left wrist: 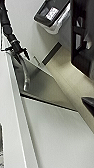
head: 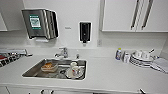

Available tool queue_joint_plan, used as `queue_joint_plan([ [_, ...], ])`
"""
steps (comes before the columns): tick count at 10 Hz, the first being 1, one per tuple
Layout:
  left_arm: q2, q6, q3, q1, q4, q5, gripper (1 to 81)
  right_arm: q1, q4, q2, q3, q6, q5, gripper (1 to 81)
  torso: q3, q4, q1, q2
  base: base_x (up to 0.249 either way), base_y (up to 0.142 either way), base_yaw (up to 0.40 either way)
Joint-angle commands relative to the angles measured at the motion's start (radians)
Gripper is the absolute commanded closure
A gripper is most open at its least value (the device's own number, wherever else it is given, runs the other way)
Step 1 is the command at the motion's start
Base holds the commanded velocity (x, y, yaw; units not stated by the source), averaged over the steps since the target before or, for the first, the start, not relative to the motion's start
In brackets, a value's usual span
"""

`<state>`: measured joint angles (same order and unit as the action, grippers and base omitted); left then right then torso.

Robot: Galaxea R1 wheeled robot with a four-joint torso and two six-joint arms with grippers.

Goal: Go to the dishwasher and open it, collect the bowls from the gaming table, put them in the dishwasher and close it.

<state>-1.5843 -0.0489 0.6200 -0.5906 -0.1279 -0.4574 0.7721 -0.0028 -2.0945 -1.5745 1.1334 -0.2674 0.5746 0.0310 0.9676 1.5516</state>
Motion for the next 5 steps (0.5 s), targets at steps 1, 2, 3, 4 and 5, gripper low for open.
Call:
queue_joint_plan([
  [1, 0.024, 0.008, -0.029, 0.09, 0.001, -0.017, 1.0, -0.049, -0.002, -0.011, -0.028, -0.001, -0.049, 1.0, 0.0, 0.0, 0.0, 0.0, 0.0, 0.0, 0.0],
  [2, 0.019, 0.008, -0.026, 0.088, 0.001, -0.017, 1.0, -0.03, -0.005, -0.008, -0.031, -0.006, -0.049, 1.0, 0.0, 0.0, 0.0, 0.0, 0.0, 0.0, 0.0],
  [3, 0.016, 0.008, -0.025, 0.09, 0.001, -0.018, 1.0, -0.013, -0.022, 0.006, -0.034, -0.007, -0.049, 1.0, 0.0, 0.0, 0.0, 0.0, 0.0, 0.0, 0.0],
  [4, 0.013, 0.008, -0.026, 0.09, 0.001, -0.017, 1.0, -0.001, -0.04, 0.027, -0.03, -0.009, -0.05, 1.0, -0.001, 0.0, 0.0, 0.0, 0.0, 0.0, 0.0],
  [5, 0.01, 0.008, -0.025, 0.09, 0.001, -0.018, 1.0, 0.006, -0.055, 0.041, -0.028, -0.011, -0.05, 1.0, -0.001, 0.0, 0.0, 0.001, 0.0, 0.0, 0.0],
])
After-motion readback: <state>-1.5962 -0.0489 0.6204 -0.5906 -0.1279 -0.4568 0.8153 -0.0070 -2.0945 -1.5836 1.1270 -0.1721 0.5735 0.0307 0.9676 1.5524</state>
